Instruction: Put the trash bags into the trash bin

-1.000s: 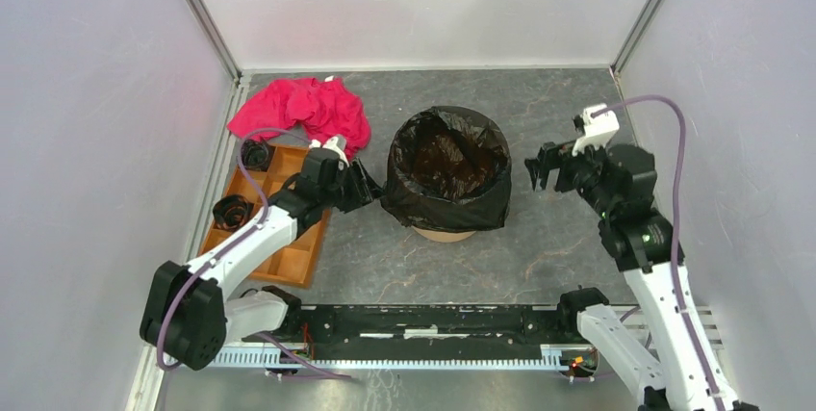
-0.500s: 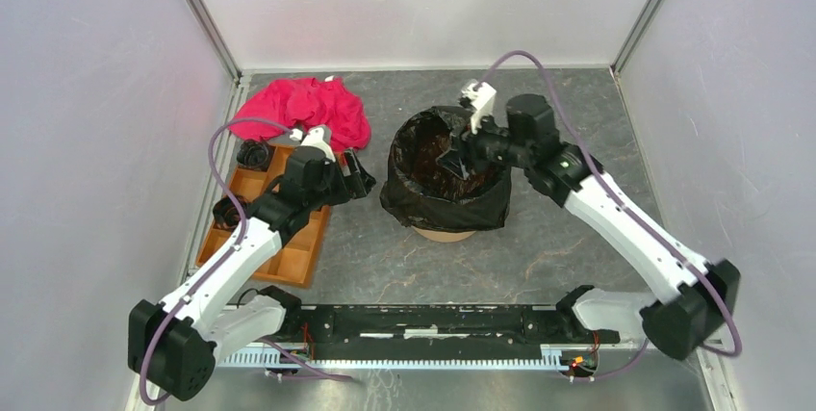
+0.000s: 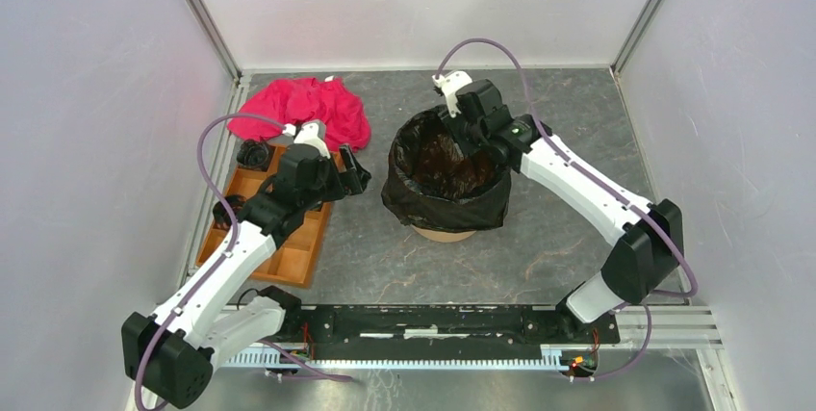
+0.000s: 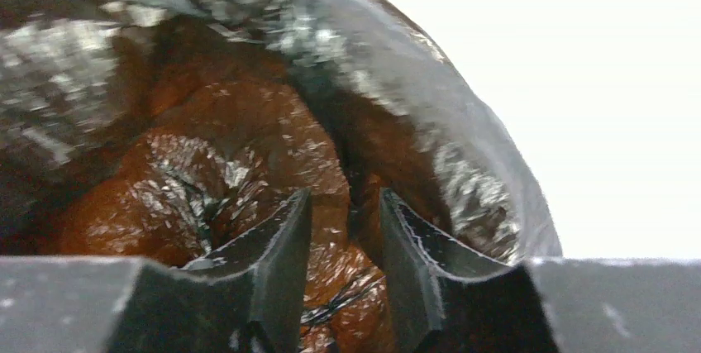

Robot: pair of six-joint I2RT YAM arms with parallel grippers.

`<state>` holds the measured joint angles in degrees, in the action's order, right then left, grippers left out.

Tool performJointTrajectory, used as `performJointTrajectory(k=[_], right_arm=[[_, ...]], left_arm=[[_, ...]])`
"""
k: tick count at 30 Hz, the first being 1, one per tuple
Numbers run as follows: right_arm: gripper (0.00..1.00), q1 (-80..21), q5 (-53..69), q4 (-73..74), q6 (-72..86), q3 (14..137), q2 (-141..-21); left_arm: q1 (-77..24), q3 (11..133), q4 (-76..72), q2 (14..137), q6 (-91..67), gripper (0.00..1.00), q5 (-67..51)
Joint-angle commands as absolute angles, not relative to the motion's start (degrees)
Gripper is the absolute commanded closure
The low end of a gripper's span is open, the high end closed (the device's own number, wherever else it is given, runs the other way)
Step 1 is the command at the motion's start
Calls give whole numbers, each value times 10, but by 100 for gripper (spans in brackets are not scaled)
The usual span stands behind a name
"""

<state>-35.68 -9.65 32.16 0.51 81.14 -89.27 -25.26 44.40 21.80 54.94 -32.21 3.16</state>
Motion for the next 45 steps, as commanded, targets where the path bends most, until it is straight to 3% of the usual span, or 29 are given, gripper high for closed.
performJointTrajectory(k=[1,10,27,41,45], right_arm=[[56,-412,-186,345,-21,845,-893],[33,-457,-48,336,-25,782,-902],[24,-455,-161,410,10,671,-901],[20,-451,-250,539,171,471,-702],[14,-451,-277,601,270,437,-614]], left_arm=[[-254,474,222,531,-282,7,62],[-254,485,225,525,-267,6,86],[-254,464,218,520,-261,5,74],[-254,446,208,495,-250,5,55],[-255,438,198,489,-246,5,46]])
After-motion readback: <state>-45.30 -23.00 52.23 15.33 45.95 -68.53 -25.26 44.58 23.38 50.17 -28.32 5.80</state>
